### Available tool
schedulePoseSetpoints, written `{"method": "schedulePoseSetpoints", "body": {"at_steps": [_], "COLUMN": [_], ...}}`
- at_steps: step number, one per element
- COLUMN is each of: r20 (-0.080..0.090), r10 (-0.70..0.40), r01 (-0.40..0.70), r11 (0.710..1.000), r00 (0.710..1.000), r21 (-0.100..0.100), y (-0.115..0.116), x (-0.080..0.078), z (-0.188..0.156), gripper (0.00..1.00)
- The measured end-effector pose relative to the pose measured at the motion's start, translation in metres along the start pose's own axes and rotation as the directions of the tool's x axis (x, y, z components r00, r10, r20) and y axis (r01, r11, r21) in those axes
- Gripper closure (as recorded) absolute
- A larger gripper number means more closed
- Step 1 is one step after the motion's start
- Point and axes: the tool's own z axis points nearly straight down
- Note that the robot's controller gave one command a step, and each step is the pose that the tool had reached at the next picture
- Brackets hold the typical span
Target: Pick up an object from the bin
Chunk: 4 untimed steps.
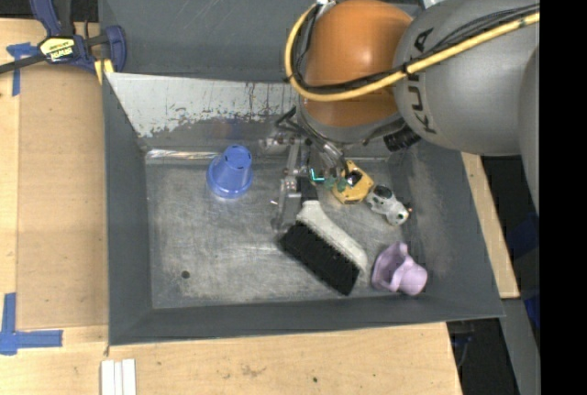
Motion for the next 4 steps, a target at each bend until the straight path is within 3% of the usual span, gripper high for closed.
{"method": "schedulePoseSetpoints", "body": {"at_steps": [1, 2, 3, 4], "r20": [-0.003, 0.001, 0.005, -0.003], "r10": [-0.076, -0.189, -0.243, -0.419], "r01": [0.076, 0.189, 0.243, 0.419], "r11": [0.997, 0.982, 0.97, 0.908], "r00": [0.997, 0.982, 0.97, 0.908], "r21": [0.002, -0.001, 0.003, 0.0], "y": [0.004, -0.024, -0.038, -0.059], "x": [0.011, 0.036, 0.049, 0.062], "z": [-0.006, -0.008, 0.032, 0.058], "gripper": [0.0, 0.0, 0.0, 0.0]}}
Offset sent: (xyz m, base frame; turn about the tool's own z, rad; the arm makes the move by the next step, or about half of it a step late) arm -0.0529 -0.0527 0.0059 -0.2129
